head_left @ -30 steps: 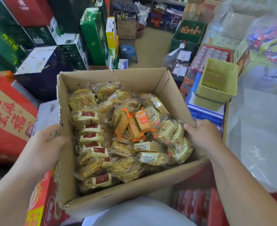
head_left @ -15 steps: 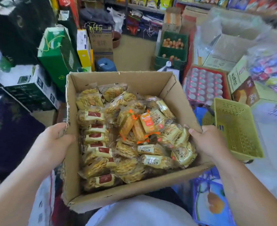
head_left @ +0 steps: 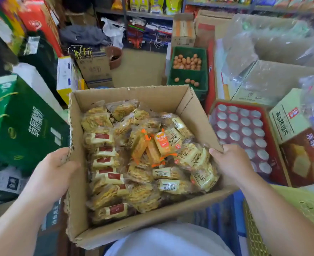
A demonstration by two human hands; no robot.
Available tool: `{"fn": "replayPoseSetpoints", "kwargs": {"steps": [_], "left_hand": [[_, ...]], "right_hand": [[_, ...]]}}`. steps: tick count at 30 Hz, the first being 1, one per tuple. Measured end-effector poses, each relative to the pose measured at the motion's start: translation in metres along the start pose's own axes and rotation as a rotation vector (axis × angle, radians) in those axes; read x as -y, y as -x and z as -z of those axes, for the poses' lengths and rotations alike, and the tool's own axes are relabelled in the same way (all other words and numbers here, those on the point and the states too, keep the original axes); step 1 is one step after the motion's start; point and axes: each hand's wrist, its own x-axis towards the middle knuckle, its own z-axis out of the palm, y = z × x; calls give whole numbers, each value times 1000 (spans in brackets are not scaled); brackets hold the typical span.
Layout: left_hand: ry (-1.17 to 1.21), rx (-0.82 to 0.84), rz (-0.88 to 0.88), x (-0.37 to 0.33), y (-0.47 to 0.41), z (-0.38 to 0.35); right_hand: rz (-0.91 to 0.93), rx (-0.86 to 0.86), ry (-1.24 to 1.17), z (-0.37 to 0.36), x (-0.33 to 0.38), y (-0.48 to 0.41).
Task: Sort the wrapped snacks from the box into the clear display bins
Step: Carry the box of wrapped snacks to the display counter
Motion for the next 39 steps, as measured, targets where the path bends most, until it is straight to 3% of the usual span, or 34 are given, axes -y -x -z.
{"fn": "replayPoseSetpoints", "kwargs": {"steps": [6, 10, 15, 19, 27, 34, 39], "left_hand": [[-66, 72, -78, -94, -105, -35], [-133, 203, -253, -157, -186, -83], [-243, 462, -437, -243, -284, -161], [-383, 681, -643, -306, -336, -220], [-607, 932, -985, -382, -343, -346], [-908, 1007, -1140, -411, -324, -433], [-1012, 835, -1198, -425, -320, -476]], "right_hand": [[-136, -59, -61, 11, -8, -85], [-291, -57, -72, 22, -28, -115], [-566, -84, -67, 27, -44, -122], [-910, -276, -242, 21, -30, -100], [-1372, -459, -296, 1, -12, -53], [-1453, -529, -429, -13, -19, -43], [-1351, -473, -401, -15, -27, -58]]}}
